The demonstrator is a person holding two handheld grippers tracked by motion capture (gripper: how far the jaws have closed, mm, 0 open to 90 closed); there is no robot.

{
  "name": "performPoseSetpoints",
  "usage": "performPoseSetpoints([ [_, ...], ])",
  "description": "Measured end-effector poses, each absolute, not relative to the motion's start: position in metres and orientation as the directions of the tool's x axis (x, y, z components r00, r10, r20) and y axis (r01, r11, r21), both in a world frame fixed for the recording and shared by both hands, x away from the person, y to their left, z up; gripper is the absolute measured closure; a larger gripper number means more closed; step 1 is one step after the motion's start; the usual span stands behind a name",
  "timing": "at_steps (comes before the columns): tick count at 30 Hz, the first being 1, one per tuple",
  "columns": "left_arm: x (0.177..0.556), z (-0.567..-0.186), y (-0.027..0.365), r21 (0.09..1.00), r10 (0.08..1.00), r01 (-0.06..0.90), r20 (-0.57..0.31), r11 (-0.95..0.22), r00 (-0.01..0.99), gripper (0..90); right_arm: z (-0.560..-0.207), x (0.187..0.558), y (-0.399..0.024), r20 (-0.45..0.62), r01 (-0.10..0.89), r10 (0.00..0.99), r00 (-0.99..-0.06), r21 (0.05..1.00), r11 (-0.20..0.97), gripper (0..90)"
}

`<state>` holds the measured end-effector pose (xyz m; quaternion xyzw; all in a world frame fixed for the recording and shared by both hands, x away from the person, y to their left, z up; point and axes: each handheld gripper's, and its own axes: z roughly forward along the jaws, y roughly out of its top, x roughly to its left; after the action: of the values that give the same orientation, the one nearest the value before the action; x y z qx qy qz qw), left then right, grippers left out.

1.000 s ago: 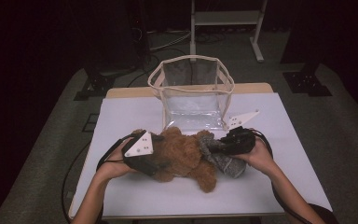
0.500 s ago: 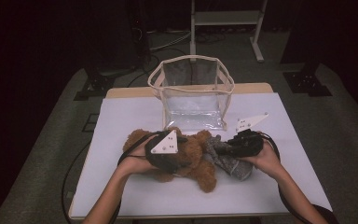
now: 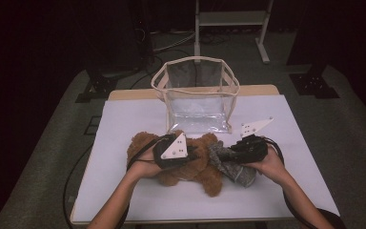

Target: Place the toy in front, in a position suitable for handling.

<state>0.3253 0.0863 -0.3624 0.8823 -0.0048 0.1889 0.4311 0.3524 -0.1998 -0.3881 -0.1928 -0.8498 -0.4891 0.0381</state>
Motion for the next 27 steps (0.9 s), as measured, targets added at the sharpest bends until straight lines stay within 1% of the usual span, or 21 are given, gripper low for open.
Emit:
performPoseSetpoints([
  [3,0.325,-0.361,0.085,0.767,0.152,-0.164,0.322,-0.62,0.934,79.7,-0.39,0.351,-0.195,0.253,0.359,0.276,-0.927,0.813,0.458,71.6],
  [9,0.323,-0.358,0.081,0.781,0.131,-0.165,0.3,-0.603,0.945,81.0,-0.39,0.35,-0.185,0.25,0.345,0.253,-0.934,0.811,0.472,71.2],
  [15,0.32,-0.349,0.08,0.816,0.122,-0.157,0.268,-0.557,0.956,81.0,-0.378,0.342,-0.196,0.233,0.326,0.25,-0.94,0.832,0.45,71.2],
  [17,0.317,-0.345,0.076,0.827,0.1,-0.161,0.252,-0.538,0.963,81.0,-0.372,0.338,-0.201,0.218,0.312,0.249,-0.944,0.838,0.447,71.2],
  [21,0.317,-0.344,0.071,0.829,0.087,-0.158,0.24,-0.537,0.967,80.4,-0.367,0.334,-0.208,0.21,0.308,0.258,-0.943,0.844,0.439,71.2],
  [23,0.321,-0.348,0.066,0.813,0.081,-0.149,0.233,-0.562,0.969,77.6,-0.37,0.336,-0.211,0.216,0.321,0.273,-0.937,0.84,0.437,71.1],
  [24,0.323,-0.349,0.065,0.811,0.076,-0.147,0.228,-0.566,0.971,74.4,-0.372,0.337,-0.212,0.222,0.328,0.277,-0.935,0.839,0.435,71.1],
  [26,0.324,-0.351,0.064,0.799,0.072,-0.144,0.227,-0.583,0.971,62.9,-0.376,0.339,-0.213,0.23,0.337,0.28,-0.932,0.836,0.433,71.1],
  [27,0.324,-0.351,0.064,0.798,0.066,-0.146,0.226,-0.585,0.972,59.7,-0.378,0.34,-0.214,0.237,0.343,0.282,-0.93,0.835,0.43,71.1],
])
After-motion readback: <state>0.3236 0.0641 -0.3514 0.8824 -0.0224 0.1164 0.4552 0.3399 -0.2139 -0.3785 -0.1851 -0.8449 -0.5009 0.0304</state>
